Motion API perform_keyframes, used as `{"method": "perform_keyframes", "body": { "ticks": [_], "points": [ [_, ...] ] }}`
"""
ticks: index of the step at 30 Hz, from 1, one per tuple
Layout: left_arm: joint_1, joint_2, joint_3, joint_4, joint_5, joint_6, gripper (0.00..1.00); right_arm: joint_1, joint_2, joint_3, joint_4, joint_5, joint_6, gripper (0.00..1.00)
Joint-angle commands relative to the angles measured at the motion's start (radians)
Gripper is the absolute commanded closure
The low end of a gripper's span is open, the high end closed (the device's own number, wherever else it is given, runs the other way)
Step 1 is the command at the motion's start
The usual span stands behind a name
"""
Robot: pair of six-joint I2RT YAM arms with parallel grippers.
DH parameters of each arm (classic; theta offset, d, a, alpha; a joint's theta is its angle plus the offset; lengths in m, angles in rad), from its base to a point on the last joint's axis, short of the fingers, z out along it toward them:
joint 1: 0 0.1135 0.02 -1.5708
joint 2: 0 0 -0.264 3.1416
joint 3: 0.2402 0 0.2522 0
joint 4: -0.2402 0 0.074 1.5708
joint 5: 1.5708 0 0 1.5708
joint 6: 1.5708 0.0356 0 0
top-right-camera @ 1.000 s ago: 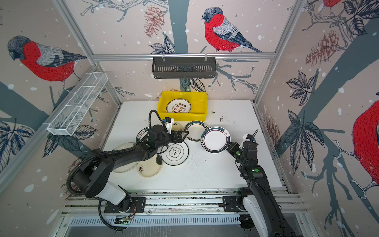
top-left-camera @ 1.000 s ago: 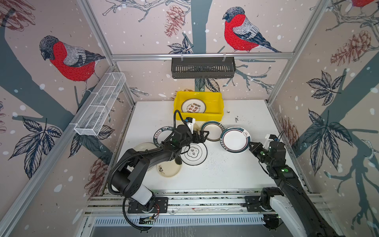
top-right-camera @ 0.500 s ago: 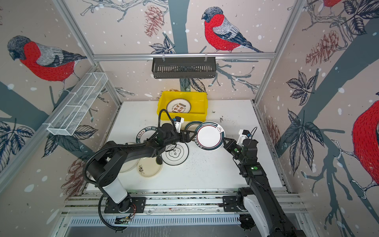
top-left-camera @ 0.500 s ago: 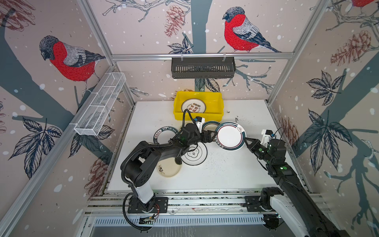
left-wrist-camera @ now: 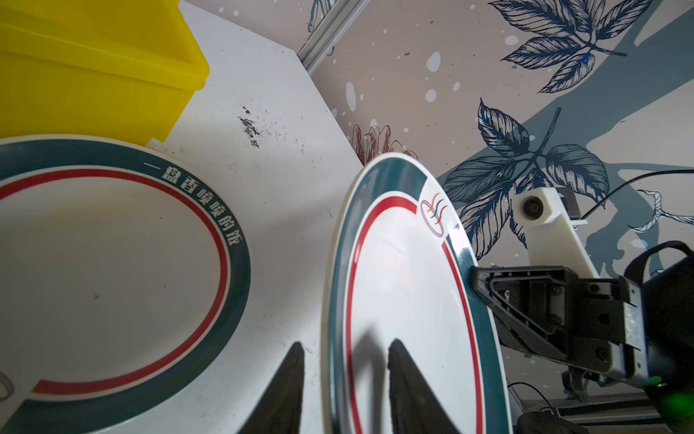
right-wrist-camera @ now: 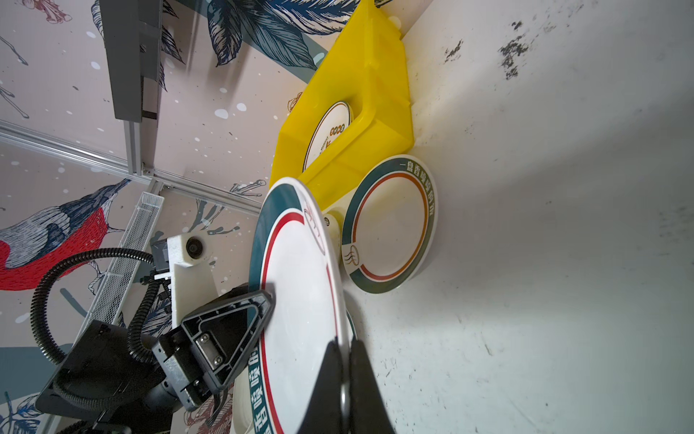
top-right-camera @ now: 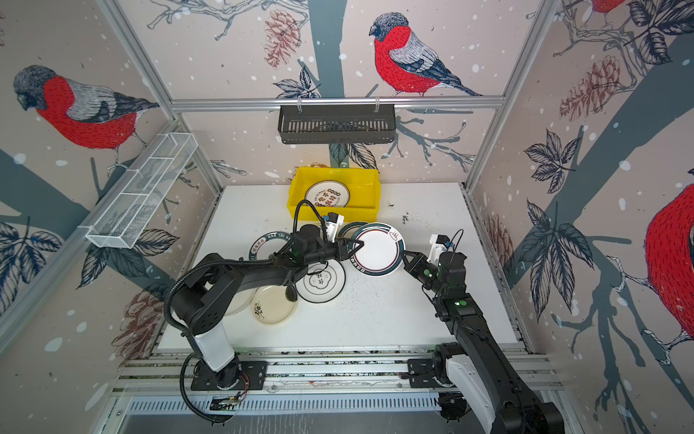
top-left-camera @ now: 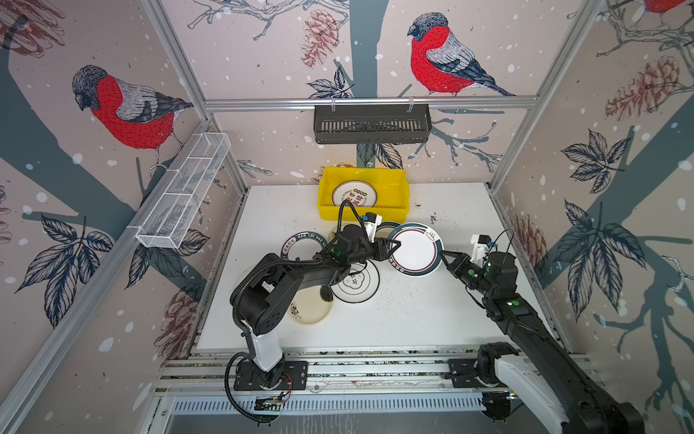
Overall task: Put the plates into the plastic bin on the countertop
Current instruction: 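Carry the green-rimmed plate toward the left gripper while the left gripper reaches for its rim, then lift the plate into the yellow bin with the left gripper while the right gripper withdraws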
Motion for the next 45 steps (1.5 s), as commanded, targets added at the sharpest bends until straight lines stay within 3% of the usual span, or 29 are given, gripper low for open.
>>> {"method": "perform_keyframes", "body": {
  "ticks": [1, 4, 8, 11, 14, 16, 19, 24, 33, 45],
  "points": [
    [-0.002, -0.003, 0.011, 0.060, 0.027, 0.001, 0.79, 0.011, 0.006, 0.001, 0.074, -0.001, -0.022, 1.00],
    [-0.002, 0.008, 0.026, 0.055, 0.051, -0.004, 0.96, 0.027, 0.014, 0.003, 0.068, 0.004, -0.032, 1.00],
    [-0.002, 0.012, 0.028, 0.054, 0.053, -0.009, 1.00, 0.043, 0.009, 0.005, 0.045, 0.023, -0.049, 0.86],
    [0.001, 0.004, 0.034, 0.039, 0.046, -0.002, 1.00, 0.050, -0.008, 0.004, 0.025, 0.041, -0.059, 0.65],
    [0.012, -0.010, 0.044, 0.022, 0.033, 0.007, 1.00, 0.052, -0.028, 0.005, 0.001, 0.065, -0.074, 0.30],
    [0.028, -0.021, 0.053, 0.011, 0.017, 0.012, 1.00, 0.053, -0.040, 0.005, -0.019, 0.086, -0.084, 0.13],
    [0.060, -0.036, 0.061, 0.015, -0.014, 0.013, 1.00, 0.053, -0.055, -0.002, -0.032, 0.109, -0.096, 0.01],
    [0.147, -0.039, 0.071, 0.014, -0.051, 0.021, 1.00, 0.053, -0.066, -0.015, -0.041, 0.135, -0.104, 0.00],
    [0.297, -0.002, 0.236, -0.036, -0.112, 0.089, 1.00, 0.054, -0.074, -0.007, -0.069, 0.137, -0.117, 0.00],
    [0.392, 0.206, 0.419, -0.078, -0.180, 0.146, 1.00, 0.054, -0.107, 0.008, -0.135, 0.165, -0.148, 0.00]
  ]
}}
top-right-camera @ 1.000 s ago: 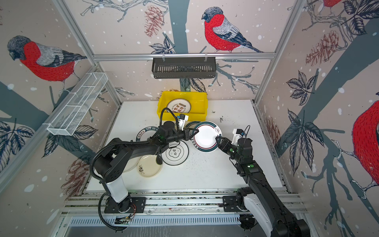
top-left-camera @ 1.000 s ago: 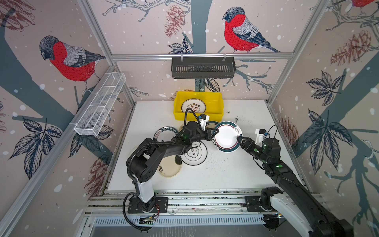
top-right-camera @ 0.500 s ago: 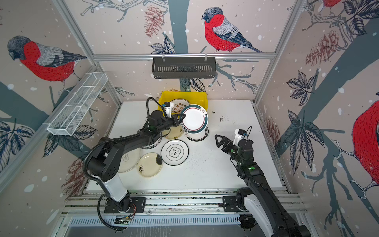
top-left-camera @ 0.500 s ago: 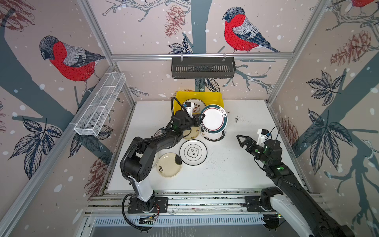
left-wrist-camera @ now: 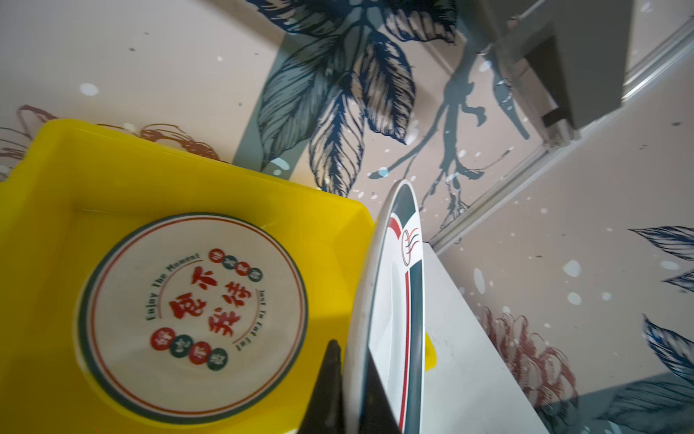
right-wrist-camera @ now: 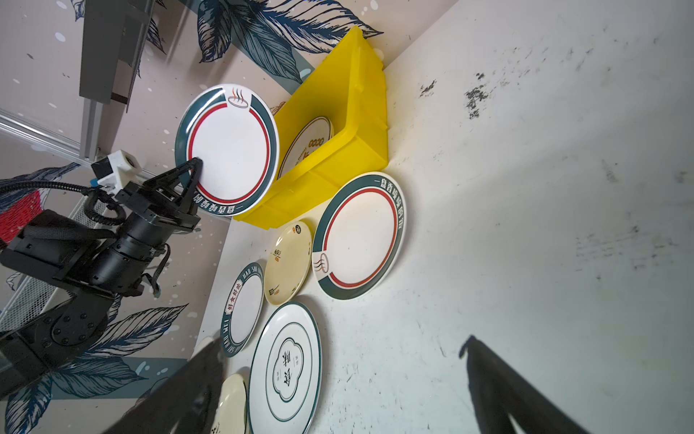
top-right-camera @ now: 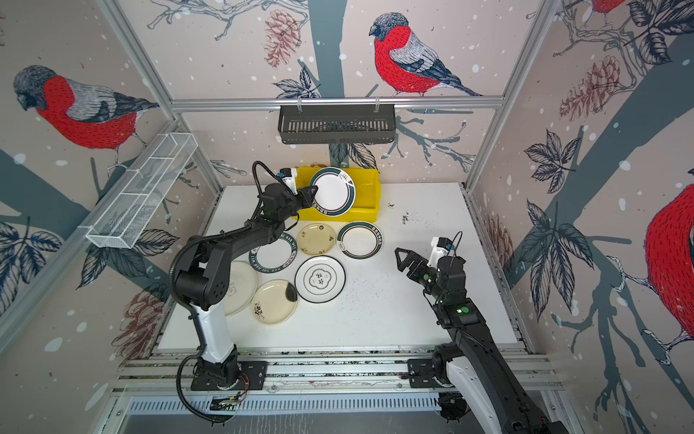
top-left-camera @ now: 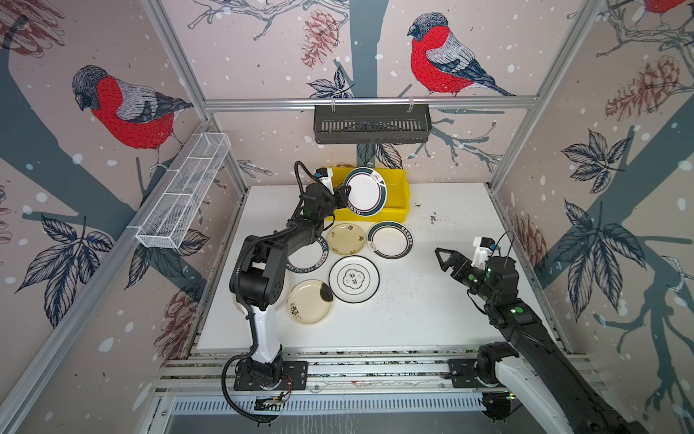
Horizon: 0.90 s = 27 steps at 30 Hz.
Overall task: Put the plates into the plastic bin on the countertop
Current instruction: 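Lift the plate into the yellow bin with the left gripper while the right gripper withdraws, then lower the plate into the bin and open the left gripper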
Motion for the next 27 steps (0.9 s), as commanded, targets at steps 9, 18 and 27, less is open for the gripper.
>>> {"method": "perform_keyframes", "body": {
  "ticks": [9, 18, 27],
  "points": [
    [0.030, 0.149, 0.156, 0.009, -0.022, 0.031, 1.00, 0.023, 0.005, 0.005, -0.006, 0.006, 0.013, 0.00],
    [0.073, 0.263, 0.294, -0.032, -0.009, -0.021, 1.00, 0.052, 0.002, 0.007, -0.023, 0.034, 0.025, 0.00],
    [0.080, 0.358, 0.421, -0.107, -0.004, -0.007, 1.00, 0.055, -0.007, -0.008, -0.026, 0.047, 0.034, 0.00]
  ]
}}
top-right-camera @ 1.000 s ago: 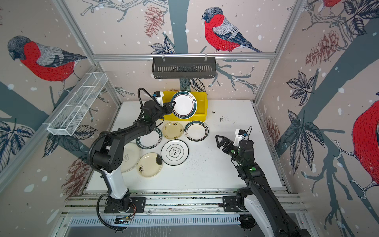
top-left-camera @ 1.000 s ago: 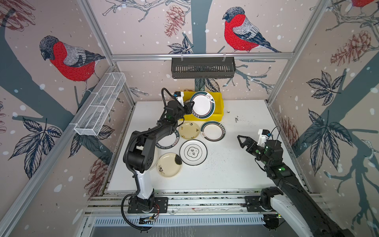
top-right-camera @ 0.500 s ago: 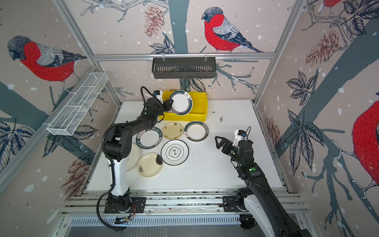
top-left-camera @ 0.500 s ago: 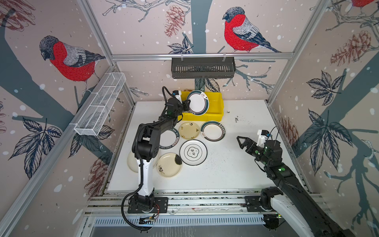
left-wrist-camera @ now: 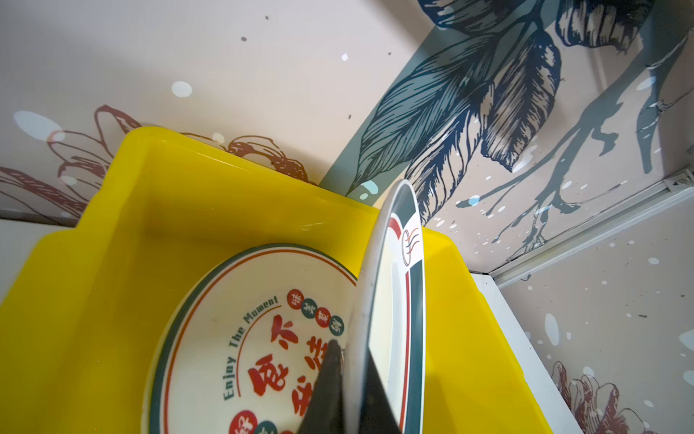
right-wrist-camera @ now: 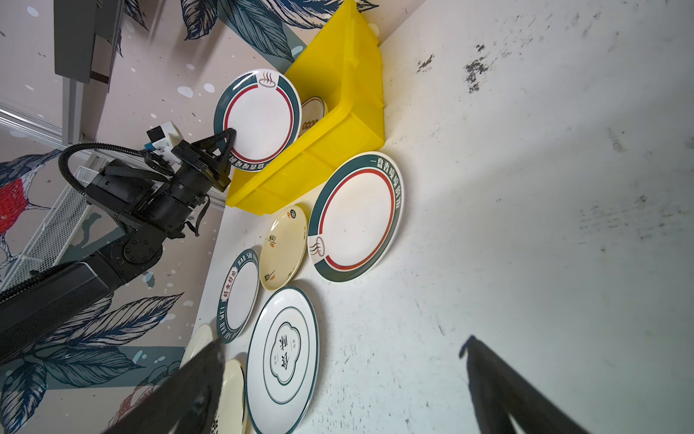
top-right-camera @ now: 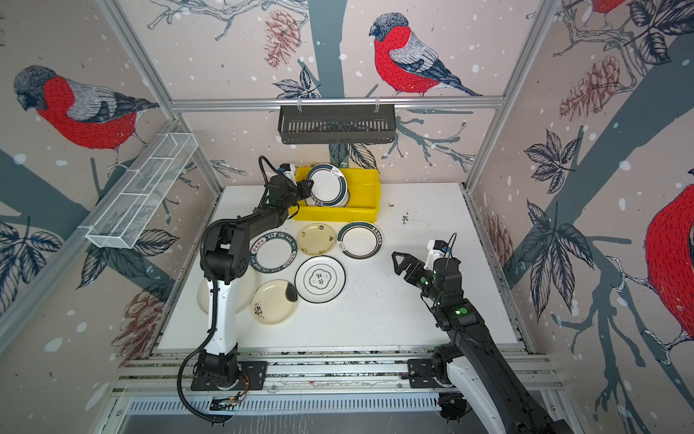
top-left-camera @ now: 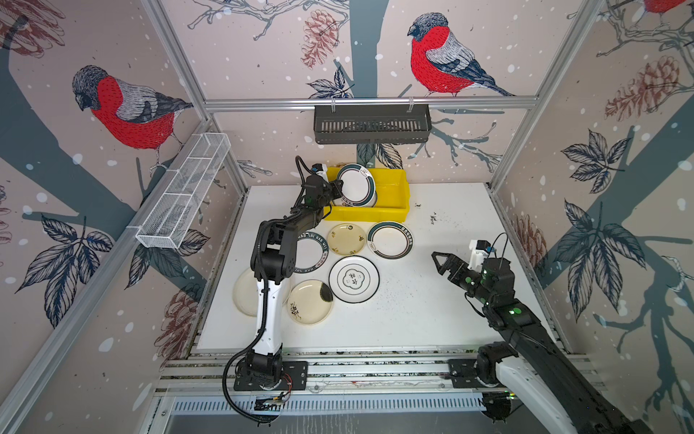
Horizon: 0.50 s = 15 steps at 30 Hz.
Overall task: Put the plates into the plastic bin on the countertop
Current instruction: 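Lower the plate into the bin and open the left gripper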
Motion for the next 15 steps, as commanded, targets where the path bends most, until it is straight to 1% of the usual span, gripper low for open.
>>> {"method": "perform_keyframes", "body": {
  "ticks": [1, 3, 5, 8, 11, 12, 14, 15],
  "points": [
    [0.002, 0.021, 0.041, -0.009, 0.002, 0.014, 1.00, 0.001, 0.000, -0.001, 0.014, 0.020, 0.012, 0.00],
    [0.002, 0.030, 0.058, -0.023, -0.002, 0.021, 1.00, 0.001, 0.000, 0.001, 0.013, 0.021, 0.010, 0.00],
    [0.002, 0.039, 0.074, -0.038, -0.002, 0.031, 0.90, 0.000, 0.000, 0.002, 0.008, 0.023, 0.010, 0.00],
    [0.002, 0.046, 0.093, -0.054, -0.001, 0.041, 0.79, 0.001, 0.000, 0.001, 0.001, 0.029, 0.008, 0.00],
    [0.002, 0.045, 0.095, -0.054, -0.001, 0.049, 0.62, 0.001, 0.000, 0.000, -0.002, 0.029, 0.009, 0.00],
    [0.002, 0.045, 0.096, -0.051, 0.005, 0.050, 0.59, 0.001, 0.000, -0.001, -0.002, 0.028, 0.009, 0.00],
    [0.002, 0.049, 0.102, -0.044, 0.033, 0.043, 0.56, 0.001, 0.000, -0.004, 0.001, 0.028, 0.010, 0.00],
    [0.001, 0.049, 0.106, -0.049, 0.038, 0.040, 0.51, 0.002, 0.001, -0.005, 0.006, 0.027, 0.009, 0.00]
  ]
}}
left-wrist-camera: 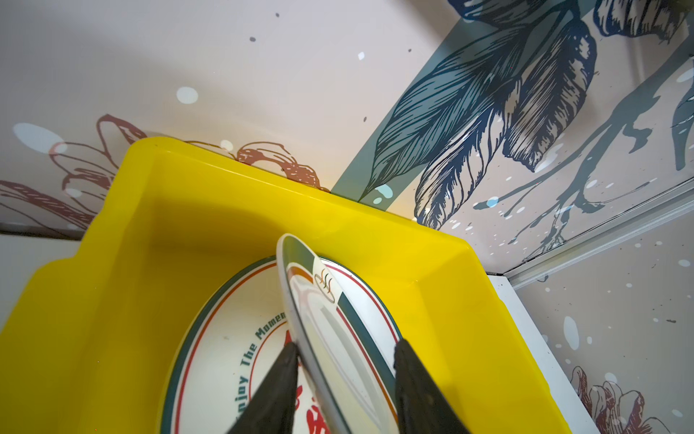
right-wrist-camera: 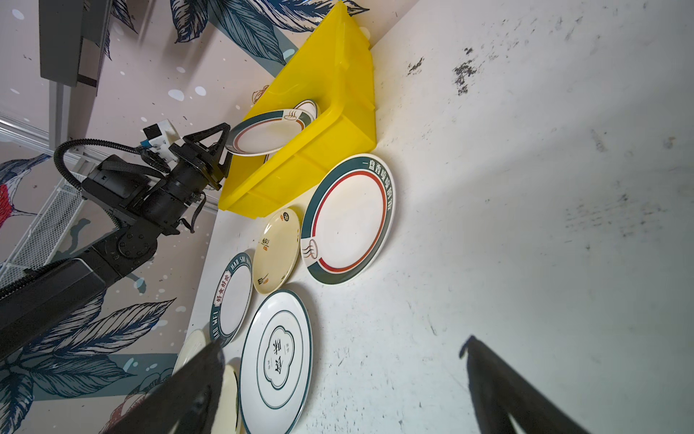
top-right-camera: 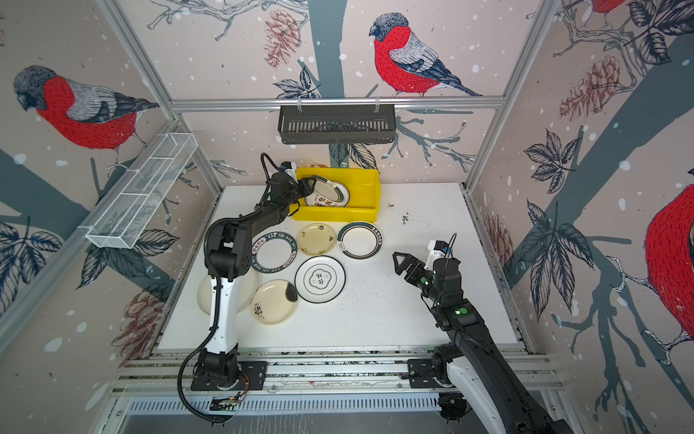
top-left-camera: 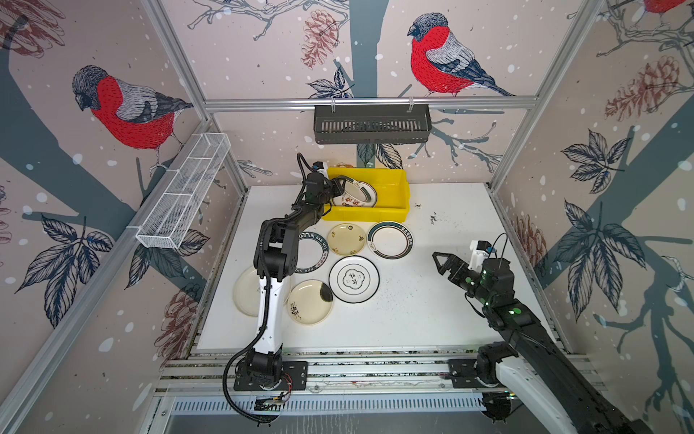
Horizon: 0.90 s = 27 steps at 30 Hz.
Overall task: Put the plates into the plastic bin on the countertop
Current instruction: 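Lower the plate into the bin and open the left gripper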
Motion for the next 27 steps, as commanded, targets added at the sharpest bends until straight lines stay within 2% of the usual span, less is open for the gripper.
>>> {"method": "perform_keyframes", "body": {
  "ticks": [1, 3, 4, 13, 20, 24, 27],
  "points": [
    [-0.002, 0.000, 0.014, 0.016, 0.033, 0.003, 0.42, 0.002, 0.002, -0.006, 0.014, 0.007, 0.011, 0.00],
    [-0.002, -0.012, 0.005, 0.013, 0.027, 0.008, 0.27, 0.003, 0.004, -0.008, 0.015, 0.005, 0.011, 0.00],
    [-0.002, -0.021, -0.003, 0.013, 0.020, 0.014, 0.04, 0.002, 0.004, -0.009, 0.014, 0.003, 0.012, 0.00],
    [-0.002, -0.070, -0.028, 0.005, -0.008, 0.027, 0.03, 0.003, -0.007, -0.007, 0.002, -0.002, 0.004, 0.00],
    [-0.011, -0.109, -0.037, -0.048, -0.055, 0.101, 0.03, 0.003, 0.012, -0.004, -0.036, 0.018, -0.013, 0.00],
    [-0.013, -0.157, -0.092, -0.034, -0.044, 0.103, 0.03, 0.003, 0.064, -0.001, -0.028, -0.008, -0.023, 0.00],
    [-0.021, -0.234, -0.191, 0.001, -0.065, 0.121, 0.03, 0.007, 0.114, 0.008, -0.002, -0.043, -0.038, 0.00]
  ]
}}
